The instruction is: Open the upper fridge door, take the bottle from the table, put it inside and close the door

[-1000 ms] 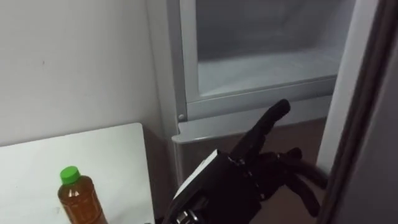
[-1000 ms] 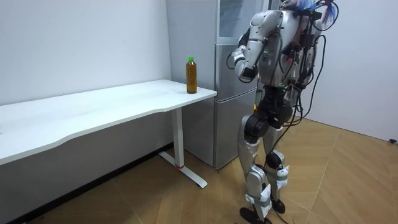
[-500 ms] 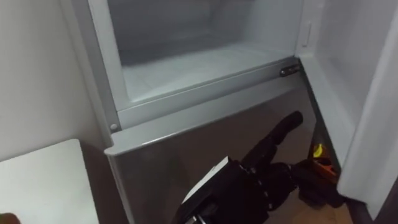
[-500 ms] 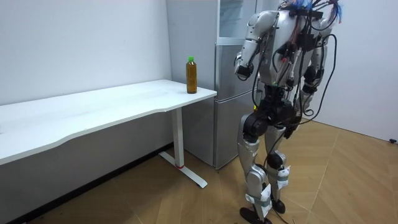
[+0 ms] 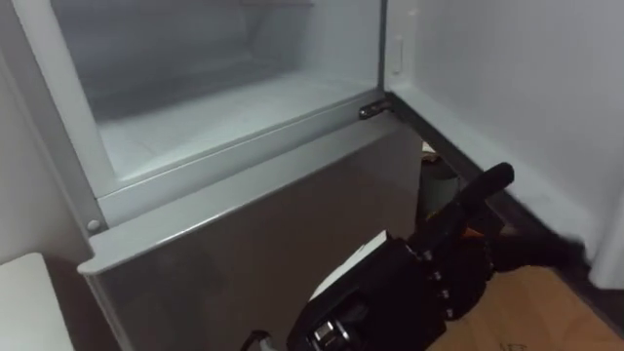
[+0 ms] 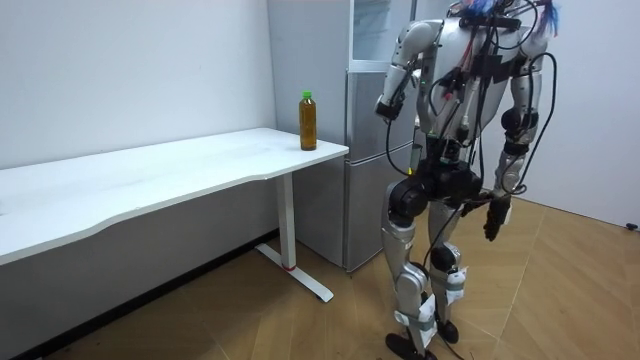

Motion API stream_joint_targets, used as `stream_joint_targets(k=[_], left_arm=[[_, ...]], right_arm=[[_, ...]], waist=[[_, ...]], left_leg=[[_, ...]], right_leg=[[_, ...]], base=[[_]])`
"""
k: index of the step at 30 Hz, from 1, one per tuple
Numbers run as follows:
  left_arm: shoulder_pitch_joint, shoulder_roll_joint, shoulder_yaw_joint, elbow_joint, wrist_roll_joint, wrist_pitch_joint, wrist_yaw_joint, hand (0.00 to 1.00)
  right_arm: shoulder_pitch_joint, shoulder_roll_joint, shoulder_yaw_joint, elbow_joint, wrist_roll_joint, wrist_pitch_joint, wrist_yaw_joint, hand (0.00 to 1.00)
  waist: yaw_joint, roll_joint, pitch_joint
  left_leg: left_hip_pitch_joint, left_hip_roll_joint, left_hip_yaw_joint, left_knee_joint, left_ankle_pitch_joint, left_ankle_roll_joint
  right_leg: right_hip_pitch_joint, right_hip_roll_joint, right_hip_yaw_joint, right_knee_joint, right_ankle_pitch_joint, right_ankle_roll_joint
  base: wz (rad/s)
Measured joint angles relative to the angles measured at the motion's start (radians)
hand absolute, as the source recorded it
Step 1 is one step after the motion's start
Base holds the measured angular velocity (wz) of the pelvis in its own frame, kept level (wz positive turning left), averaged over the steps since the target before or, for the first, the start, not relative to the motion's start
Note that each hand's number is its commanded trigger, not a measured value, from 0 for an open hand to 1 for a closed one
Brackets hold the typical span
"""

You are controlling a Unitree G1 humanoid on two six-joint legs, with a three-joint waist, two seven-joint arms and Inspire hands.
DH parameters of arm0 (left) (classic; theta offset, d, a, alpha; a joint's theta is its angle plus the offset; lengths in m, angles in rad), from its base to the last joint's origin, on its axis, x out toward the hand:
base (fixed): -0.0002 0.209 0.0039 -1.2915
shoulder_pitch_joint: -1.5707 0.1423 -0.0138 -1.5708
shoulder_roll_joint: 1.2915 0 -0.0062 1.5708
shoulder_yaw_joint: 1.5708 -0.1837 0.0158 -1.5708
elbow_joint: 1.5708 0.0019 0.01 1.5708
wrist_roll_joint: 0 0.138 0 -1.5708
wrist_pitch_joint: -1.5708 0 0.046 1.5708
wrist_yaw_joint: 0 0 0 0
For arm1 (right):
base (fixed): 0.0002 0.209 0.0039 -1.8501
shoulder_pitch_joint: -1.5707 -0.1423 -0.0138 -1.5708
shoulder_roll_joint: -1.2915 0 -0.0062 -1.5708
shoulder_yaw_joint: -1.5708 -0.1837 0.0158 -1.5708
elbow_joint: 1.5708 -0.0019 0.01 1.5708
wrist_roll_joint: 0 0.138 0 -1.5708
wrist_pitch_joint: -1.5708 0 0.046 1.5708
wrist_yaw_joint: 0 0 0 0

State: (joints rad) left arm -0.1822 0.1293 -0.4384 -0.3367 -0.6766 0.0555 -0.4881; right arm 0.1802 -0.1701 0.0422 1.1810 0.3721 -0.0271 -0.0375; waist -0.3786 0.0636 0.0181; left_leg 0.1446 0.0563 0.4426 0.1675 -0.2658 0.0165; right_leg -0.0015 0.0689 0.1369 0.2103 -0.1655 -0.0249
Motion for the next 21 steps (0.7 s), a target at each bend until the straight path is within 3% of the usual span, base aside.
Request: stream_joint_targets(k=[7,12,16,21], left_arm=[[-0.008,-0.006,-0.047,0.009,0.002,0.0,0.004,0.0],[-0.047,-0.009,-0.059,0.039,0.001,0.0,0.004,0.0],[-0.086,-0.029,-0.074,0.078,0.002,0.0,0.005,0.0],[-0.09,-0.033,-0.074,0.084,0.003,0.0,0.004,0.0]], right_arm=[[-0.003,-0.035,-0.006,0.023,-0.111,0.008,0.028,0.0],[-0.004,-0.035,-0.006,0.023,-0.141,0.022,0.031,0.0],[-0.004,-0.037,-0.006,0.026,-0.151,0.029,0.029,0.0],[-0.004,-0.039,-0.006,0.025,-0.156,0.03,0.031,0.0]], waist=[[-0.01,-0.004,0.0001],[-0.013,-0.009,-0.0001],[-0.015,-0.01,-0.0002],[-0.01,-0.01,-0.0005]], left_leg=[[-0.001,0.016,0.038,0.01,-0.008,-0.013],[-0.006,0.028,0.05,0.022,-0.011,-0.022],[-0.012,0.033,0.053,0.029,-0.009,-0.026],[-0.015,0.037,0.061,0.042,-0.007,-0.03]], right_leg=[[-0.027,0.007,-0.001,0.03,-0.005,-0.009],[-0.034,0.016,0.0,0.032,-0.001,-0.017],[-0.038,0.02,0.0,0.032,0.0,-0.023],[-0.04,0.022,-0.001,0.034,-0.003,-0.03]], base=[[-0.16],[-0.09],[-0.03],[-0.05]])
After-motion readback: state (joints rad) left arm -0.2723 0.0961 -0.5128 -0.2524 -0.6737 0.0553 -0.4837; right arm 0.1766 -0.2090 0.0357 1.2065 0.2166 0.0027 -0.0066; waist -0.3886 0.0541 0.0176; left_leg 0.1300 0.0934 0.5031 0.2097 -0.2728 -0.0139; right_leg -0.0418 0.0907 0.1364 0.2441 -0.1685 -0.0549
